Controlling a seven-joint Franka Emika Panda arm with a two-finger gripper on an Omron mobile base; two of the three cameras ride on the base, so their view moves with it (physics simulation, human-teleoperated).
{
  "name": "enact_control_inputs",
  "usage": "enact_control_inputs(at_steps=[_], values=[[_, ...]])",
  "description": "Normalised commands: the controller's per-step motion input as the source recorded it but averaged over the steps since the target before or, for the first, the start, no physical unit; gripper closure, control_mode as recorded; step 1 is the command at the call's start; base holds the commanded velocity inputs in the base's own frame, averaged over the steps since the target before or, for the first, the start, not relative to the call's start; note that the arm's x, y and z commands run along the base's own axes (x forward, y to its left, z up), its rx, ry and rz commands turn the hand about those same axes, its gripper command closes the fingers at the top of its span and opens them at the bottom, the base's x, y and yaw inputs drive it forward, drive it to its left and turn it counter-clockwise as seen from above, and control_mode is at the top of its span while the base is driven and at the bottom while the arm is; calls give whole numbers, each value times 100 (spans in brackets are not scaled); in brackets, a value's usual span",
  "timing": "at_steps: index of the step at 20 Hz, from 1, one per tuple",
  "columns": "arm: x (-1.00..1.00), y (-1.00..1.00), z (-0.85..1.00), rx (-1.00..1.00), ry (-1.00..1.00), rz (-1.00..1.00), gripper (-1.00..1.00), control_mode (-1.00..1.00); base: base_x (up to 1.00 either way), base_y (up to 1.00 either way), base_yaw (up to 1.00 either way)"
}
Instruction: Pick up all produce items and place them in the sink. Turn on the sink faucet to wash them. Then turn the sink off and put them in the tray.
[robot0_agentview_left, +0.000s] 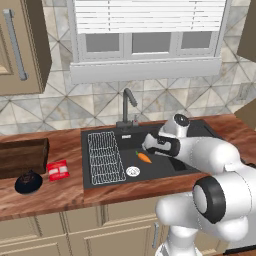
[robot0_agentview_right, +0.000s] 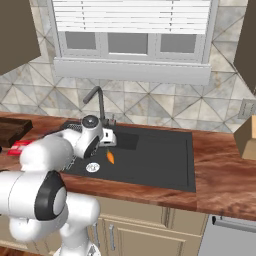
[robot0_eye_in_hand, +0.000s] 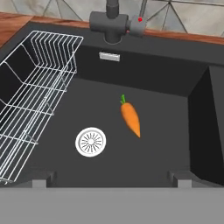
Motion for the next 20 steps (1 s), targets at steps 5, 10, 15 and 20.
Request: enact_control_inputs(at_steps=[5,10,15,20], values=[[16,4,-27,-2,16,-4,-100,-100,0,0,0],[23,7,-24,-3,16,-5,-100,-100,0,0,0],[20,1,-22,0,4,-1,-100,-100,0,0,0],[17,0,-21,0,0,0,-100,-100,0,0,0]])
